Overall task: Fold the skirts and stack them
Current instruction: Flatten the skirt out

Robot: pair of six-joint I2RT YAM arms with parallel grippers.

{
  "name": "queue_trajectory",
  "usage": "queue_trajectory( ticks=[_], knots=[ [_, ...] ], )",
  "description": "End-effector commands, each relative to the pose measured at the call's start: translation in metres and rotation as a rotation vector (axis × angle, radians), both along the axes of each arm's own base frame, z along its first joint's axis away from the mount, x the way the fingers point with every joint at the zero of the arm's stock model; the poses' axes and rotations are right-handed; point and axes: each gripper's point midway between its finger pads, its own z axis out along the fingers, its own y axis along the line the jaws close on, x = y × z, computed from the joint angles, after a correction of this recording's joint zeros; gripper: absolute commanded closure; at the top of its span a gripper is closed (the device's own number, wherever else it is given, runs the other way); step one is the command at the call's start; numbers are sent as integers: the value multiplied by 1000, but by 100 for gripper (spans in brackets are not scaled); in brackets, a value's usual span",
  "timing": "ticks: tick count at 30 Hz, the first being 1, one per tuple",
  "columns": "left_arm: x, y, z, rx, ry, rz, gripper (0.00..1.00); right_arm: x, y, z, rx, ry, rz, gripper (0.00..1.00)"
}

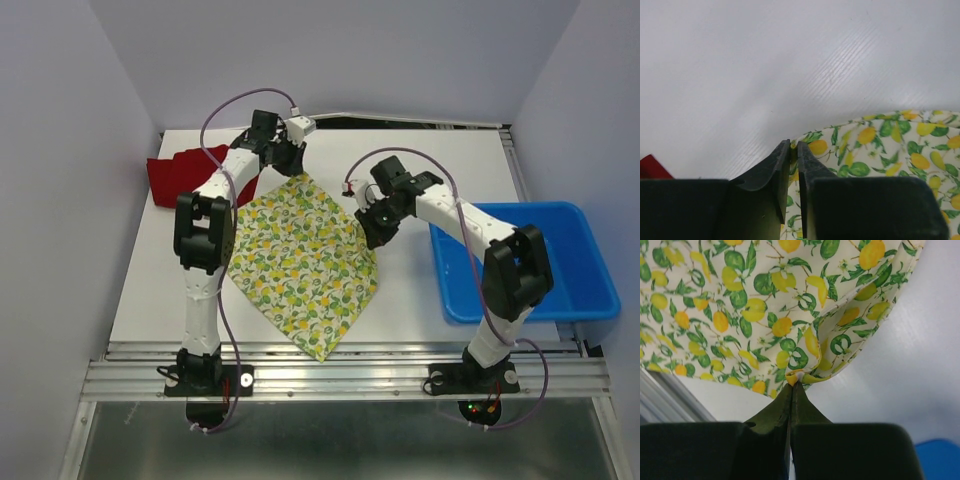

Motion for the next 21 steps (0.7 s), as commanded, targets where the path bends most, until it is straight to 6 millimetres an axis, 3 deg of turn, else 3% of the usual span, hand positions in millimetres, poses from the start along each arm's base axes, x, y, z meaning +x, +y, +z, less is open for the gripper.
queue_trajectory(
  ticks=[1,3,5,7,11,14,15,16,18,19,21],
  knots=[
    [12,-2,39,2,-95,-16,71,-57,-11,10,17,106,119,99],
    [9,-9,42,-15,-91,-44,65,-79,-8,13,63,173,188,99],
    [1,-16,51,-36,-85,-69,54,-110,-5,23,114,286,238,72],
    [-4,-11,64,-38,-86,-42,48,-111,-3,31,126,301,228,45],
    [-24,19,81,-18,-68,44,46,-65,6,47,119,143,167,37],
    [-57,54,72,6,3,94,46,-25,23,56,147,22,164,36],
    [-67,64,66,14,29,105,46,-17,28,55,159,6,163,37],
    [-90,74,51,30,88,113,46,-3,37,61,185,-37,170,38],
    [-111,95,35,56,147,131,48,10,50,43,201,2,167,39],
    [-134,105,16,96,208,126,49,24,59,32,208,6,160,41],
    [-153,123,-1,125,264,152,50,39,66,19,207,17,138,43]
  ],
)
